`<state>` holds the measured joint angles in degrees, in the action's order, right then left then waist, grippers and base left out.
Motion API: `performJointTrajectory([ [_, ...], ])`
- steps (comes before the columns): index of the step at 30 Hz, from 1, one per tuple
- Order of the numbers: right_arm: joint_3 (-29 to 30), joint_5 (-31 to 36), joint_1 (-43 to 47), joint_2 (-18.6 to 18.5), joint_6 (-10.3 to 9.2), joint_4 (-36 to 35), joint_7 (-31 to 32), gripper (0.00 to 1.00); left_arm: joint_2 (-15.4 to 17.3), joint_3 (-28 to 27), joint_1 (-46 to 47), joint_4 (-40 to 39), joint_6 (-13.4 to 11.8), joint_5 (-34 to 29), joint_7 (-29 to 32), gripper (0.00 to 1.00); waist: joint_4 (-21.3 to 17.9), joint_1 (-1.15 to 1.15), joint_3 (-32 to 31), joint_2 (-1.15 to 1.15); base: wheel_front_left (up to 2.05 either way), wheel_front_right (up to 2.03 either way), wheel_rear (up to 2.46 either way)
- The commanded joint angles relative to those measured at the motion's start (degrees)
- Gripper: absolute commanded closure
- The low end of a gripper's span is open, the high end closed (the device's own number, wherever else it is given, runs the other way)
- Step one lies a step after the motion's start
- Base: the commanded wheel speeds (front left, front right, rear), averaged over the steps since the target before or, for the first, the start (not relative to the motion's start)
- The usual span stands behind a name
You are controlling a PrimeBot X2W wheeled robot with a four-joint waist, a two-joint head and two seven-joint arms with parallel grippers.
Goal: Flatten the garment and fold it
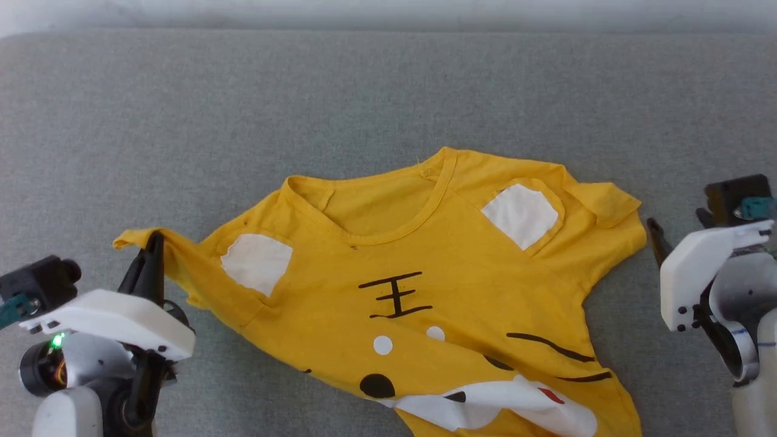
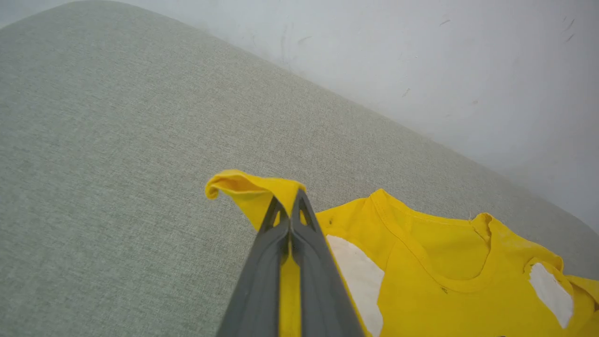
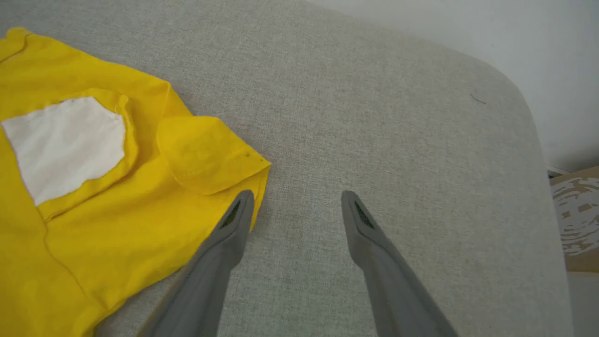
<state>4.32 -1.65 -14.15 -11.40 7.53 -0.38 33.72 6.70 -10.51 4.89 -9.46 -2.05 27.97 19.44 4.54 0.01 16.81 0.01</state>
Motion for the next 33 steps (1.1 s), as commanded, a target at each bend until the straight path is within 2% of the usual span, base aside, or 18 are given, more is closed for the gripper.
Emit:
performJointTrajectory([
  [1, -0.79, -0.86, -1.47, -0.70, -0.04, 0.39, 1.21, 0.00, 0.01, 0.38, 1.12, 0.02, 0.51, 0.34, -0.28, 1.00, 0.79, -0.01, 2.43, -0.01, 0.00, 0.00, 0.00],
  [5, -1.59, -3.01, -3.40, -1.86, -0.04, 2.37, 4.53, 0.00, -0.20, 1.32, 2.31, 0.85, 0.97, 0.75, -0.42, 1.00, 1.87, -0.01, 4.15, -0.01, 0.00, 0.00, 0.00],
  [8, -1.57, -4.93, -4.48, -1.40, -0.04, 3.82, 5.78, 0.00, -0.26, 1.78, 3.04, 1.54, 1.19, 0.94, -0.54, 1.00, 2.71, -0.01, 5.13, -0.01, 0.00, 0.00, 0.00],
  [16, -3.52, -7.76, -6.36, -2.56, -0.04, 7.70, 6.77, 0.00, -0.15, 2.75, 4.33, 3.12, 1.57, 1.20, -0.51, 1.00, 4.16, -0.01, 6.11, -0.01, 0.00, 0.00, 0.00],
  [18, -3.58, -8.24, -6.65, -2.72, -0.04, 8.45, 6.89, 0.58, -0.13, 2.98, 4.47, 3.40, 1.59, 1.20, -0.47, 1.00, 4.32, -0.01, 6.01, -0.01, 0.00, 0.00, 0.00],
  [19, -3.54, -8.31, -6.80, -2.68, -0.04, 8.52, 6.70, 0.93, -0.14, 3.04, 4.52, 3.50, 1.56, 1.22, -0.46, 1.00, 4.34, -0.01, 5.88, -0.01, 0.00, 0.00, 0.00],
  [20, -3.52, -8.27, -6.91, -2.64, -0.04, 8.55, 6.53, 1.00, -0.15, 3.06, 4.53, 3.59, 1.51, 1.26, -0.47, 1.00, 4.28, -0.01, 5.67, -0.01, 0.00, 0.00, 0.00],
  [25, -3.20, -7.87, -7.51, -2.26, -0.04, 8.07, 3.66, 1.00, -0.27, 2.76, 4.21, 3.77, 1.45, 2.01, -0.75, 1.00, 3.33, -0.01, 3.73, -0.01, 0.00, 0.00, 0.00],
  [33, -2.25, -8.55, -8.18, 0.62, -0.04, 4.66, -5.16, 1.00, -0.52, 3.27, 4.54, 2.60, 1.88, 2.19, -2.44, 1.00, 0.89, -0.01, -2.25, -0.01, 0.00, 0.00, 0.00],
])
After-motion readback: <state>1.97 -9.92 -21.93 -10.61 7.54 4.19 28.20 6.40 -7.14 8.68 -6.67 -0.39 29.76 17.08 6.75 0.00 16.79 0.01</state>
